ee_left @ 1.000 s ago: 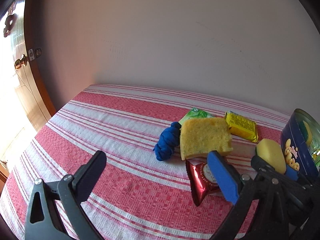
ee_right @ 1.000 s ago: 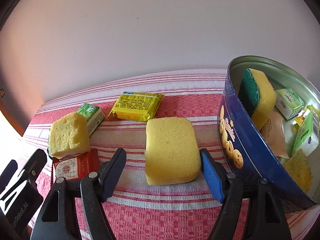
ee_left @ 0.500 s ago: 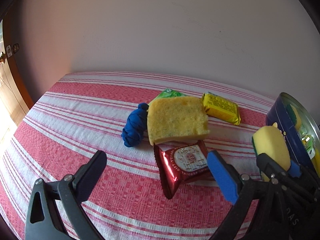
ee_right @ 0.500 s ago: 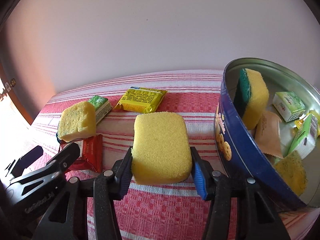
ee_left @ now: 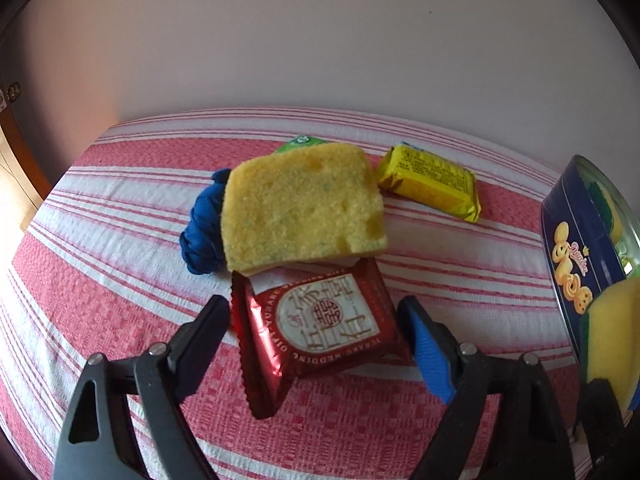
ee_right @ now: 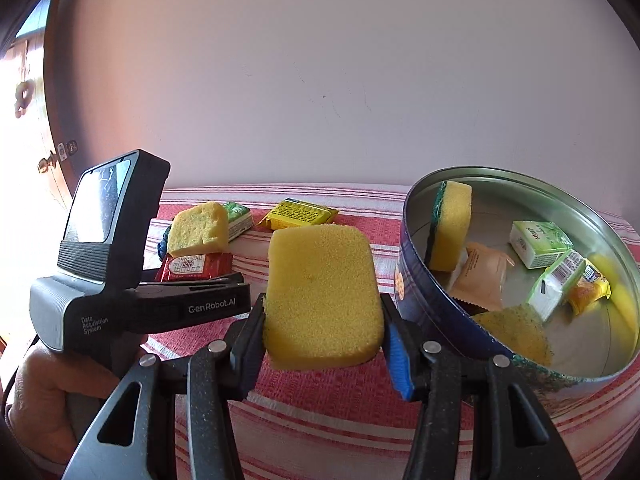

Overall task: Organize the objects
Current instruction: 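Grasp the red pastry with the left tool while the right grasps the yellow sponge, then carry both items over the tin and open both tools to drop them inside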

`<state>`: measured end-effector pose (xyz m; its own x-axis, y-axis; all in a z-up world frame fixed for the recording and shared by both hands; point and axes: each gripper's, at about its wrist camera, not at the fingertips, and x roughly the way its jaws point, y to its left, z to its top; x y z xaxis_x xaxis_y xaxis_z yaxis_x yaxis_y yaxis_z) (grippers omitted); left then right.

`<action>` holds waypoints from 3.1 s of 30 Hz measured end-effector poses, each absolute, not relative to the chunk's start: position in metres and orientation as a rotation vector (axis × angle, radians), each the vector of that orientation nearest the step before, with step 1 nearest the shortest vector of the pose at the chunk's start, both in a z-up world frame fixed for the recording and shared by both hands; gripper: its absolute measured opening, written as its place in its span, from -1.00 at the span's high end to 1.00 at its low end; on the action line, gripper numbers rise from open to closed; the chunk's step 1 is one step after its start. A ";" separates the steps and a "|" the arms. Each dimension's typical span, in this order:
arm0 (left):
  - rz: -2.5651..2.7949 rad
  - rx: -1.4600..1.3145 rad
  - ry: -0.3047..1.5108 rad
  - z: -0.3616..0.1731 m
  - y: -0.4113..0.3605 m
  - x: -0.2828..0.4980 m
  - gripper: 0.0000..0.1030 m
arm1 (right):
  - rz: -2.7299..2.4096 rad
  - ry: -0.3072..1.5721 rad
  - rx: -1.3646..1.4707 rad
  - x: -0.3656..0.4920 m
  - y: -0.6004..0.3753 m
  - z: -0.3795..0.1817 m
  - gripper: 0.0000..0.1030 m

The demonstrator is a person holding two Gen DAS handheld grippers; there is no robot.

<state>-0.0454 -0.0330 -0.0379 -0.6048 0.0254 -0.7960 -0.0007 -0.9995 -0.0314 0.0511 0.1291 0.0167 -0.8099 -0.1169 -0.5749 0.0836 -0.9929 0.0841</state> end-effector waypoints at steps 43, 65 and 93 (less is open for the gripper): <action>3.047 -0.732 -0.006 0.029 0.012 0.044 -0.12 | -3.268 0.048 0.228 0.084 0.191 0.051 -0.06; 2.916 -0.629 0.051 0.051 0.107 0.042 -0.12 | -3.444 0.012 0.259 0.064 0.305 0.049 -0.06; 2.793 -0.803 0.187 0.026 0.196 0.001 -0.12 | -3.424 -0.094 0.689 0.024 0.387 0.019 -0.06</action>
